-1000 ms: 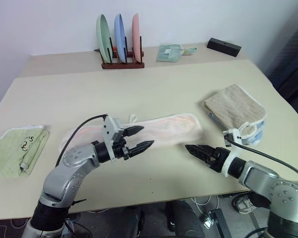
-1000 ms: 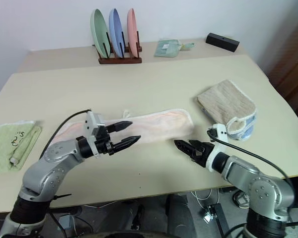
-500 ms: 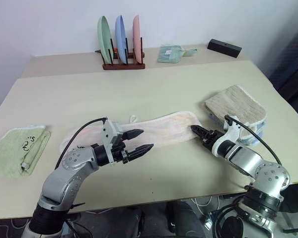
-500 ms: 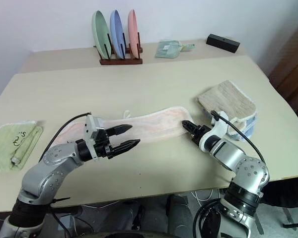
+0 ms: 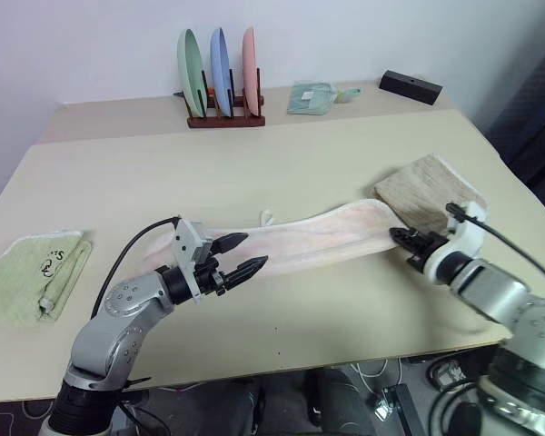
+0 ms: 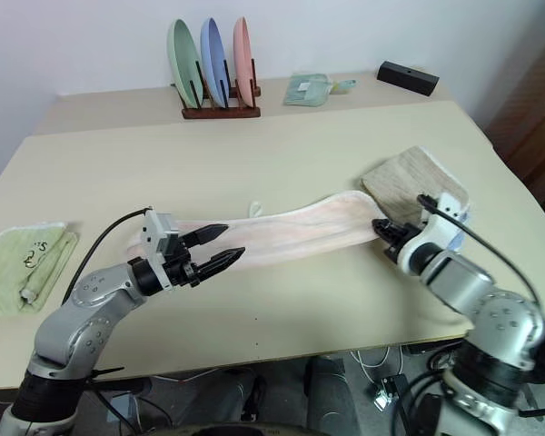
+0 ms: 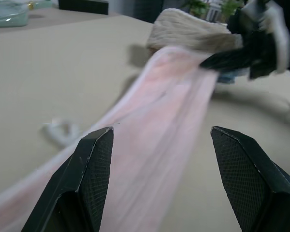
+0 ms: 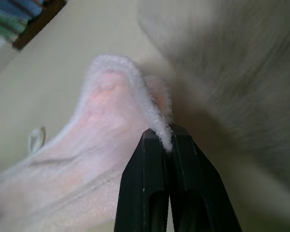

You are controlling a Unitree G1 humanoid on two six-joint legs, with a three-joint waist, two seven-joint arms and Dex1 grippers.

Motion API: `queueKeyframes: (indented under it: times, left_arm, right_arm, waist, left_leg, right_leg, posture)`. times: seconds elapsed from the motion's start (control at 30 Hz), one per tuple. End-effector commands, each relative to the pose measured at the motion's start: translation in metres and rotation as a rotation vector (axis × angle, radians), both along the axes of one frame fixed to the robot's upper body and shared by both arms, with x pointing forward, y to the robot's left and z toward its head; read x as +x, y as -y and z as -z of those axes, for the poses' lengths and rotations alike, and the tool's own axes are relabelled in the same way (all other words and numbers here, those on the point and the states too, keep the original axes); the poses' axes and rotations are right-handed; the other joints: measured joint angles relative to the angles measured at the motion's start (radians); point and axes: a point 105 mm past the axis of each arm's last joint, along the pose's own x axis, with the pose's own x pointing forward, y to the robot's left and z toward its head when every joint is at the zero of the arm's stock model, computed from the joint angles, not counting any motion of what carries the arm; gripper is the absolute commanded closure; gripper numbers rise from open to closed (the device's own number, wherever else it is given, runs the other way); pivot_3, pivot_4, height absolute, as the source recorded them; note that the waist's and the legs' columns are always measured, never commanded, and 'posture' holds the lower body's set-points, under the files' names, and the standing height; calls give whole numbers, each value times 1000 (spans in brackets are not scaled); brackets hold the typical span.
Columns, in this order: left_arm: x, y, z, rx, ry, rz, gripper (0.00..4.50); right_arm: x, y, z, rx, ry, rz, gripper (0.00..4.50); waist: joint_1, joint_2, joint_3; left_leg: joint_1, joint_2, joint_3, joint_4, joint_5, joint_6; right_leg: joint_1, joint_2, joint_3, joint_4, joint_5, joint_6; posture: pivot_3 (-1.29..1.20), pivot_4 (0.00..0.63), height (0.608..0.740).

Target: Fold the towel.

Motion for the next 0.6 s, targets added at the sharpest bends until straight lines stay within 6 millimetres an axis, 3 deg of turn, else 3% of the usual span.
queueKeyframes:
  times: [0.03, 0.07, 0.13, 0.2, 0.47, 0.6]
  left_arm:
    - [1, -6, -7, -7, 37, -18, 1209]
    - [2, -7, -7, -4, 39, -19, 1209]
    - [5, -7, -8, 2, 46, -20, 1209]
    - [8, -8, -10, 1, 51, -24, 1209]
    - [7, -8, -12, 0, 59, -41, 1209]
    - [2, -9, -13, 1, 57, -61, 1209]
  right_arm:
    - [-4, -13, -27, -83, 106, -122, 4449]
    - [-4, -18, -35, -116, 131, -159, 4449]
    - [-6, -61, -56, -265, 225, -398, 4449]
    - [-16, -94, -58, -355, 261, -603, 4449]
    - [-7, -179, -23, -351, 276, -930, 4449]
    - [-2, -200, 2, -365, 246, -975, 4449]
  waist:
    - [-2, 0, 0]
    - [-2, 0, 0]
    - [-3, 1, 1]
    - [-4, 1, 1]
    - [1, -4, -1]
    - [0, -4, -1]
  left_leg:
    - [0, 0, 0, 0, 0, 0]
    - [0, 1, 0, 0, 0, 0]
    - [0, 1, 1, 0, 0, 0]
    - [0, 1, 3, 0, 0, 0]
    - [-3, 0, 1, 2, -1, 1]
    - [-3, 1, 0, 0, -1, 0]
  right_leg:
    - [0, 0, 0, 0, 0, 0]
    - [0, 0, 0, 0, 0, 0]
    - [0, 0, 0, 0, 0, 0]
    - [-1, 0, 1, 0, 0, 0]
    - [-1, 0, -1, -2, 0, 1]
    - [-3, 0, -1, -2, 0, 1]
  posture:
    - [0, 150, 740]
    - [0, 150, 740]
    - [0, 150, 740]
    - [0, 150, 740]
    - [0, 150, 740]
    - [0, 150, 740]
